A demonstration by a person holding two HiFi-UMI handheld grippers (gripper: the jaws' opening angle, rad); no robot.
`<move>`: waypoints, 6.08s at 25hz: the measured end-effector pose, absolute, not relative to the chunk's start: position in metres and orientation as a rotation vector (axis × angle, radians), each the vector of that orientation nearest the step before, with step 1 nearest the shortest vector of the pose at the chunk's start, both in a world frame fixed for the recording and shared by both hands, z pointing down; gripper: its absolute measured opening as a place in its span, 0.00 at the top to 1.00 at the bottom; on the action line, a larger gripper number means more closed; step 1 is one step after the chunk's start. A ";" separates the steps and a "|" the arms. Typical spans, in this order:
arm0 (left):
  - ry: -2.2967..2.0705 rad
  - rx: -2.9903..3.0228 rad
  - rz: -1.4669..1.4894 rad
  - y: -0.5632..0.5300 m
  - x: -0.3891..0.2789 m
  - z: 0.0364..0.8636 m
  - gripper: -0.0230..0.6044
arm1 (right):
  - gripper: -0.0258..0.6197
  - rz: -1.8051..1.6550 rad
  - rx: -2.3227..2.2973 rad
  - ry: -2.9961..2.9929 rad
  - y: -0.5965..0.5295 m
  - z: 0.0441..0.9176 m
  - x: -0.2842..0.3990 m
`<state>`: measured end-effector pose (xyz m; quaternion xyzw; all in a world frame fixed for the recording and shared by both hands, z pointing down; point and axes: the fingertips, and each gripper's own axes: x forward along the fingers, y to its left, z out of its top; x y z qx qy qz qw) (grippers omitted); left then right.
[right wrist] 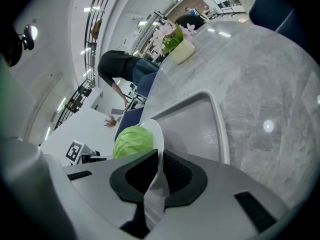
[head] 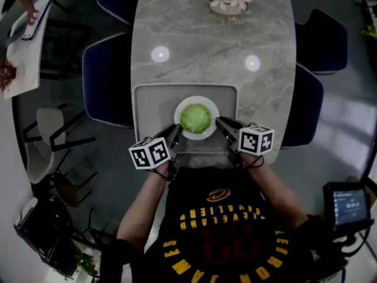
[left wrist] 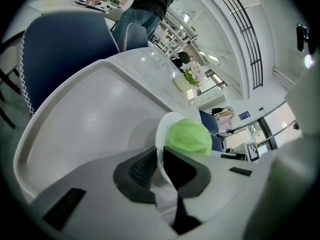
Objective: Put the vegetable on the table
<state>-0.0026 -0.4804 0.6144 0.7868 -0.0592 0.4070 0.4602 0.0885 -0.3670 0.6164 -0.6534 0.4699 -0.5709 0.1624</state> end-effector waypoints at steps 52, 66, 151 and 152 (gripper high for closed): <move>0.076 1.986 1.119 -0.252 0.111 0.610 0.89 | 0.90 -1.454 -1.973 1.059 -0.124 0.609 0.179; -0.011 1.986 1.245 -0.240 0.138 0.647 0.89 | 0.90 -1.544 -2.000 1.007 -0.112 0.647 0.205; 0.461 2.657 0.612 -0.282 0.118 0.381 0.96 | 0.95 -0.572 -2.330 1.399 -0.225 0.370 0.163; 0.464 2.651 0.596 -0.281 0.120 0.373 0.96 | 0.95 -0.569 -2.294 1.401 -0.228 0.363 0.163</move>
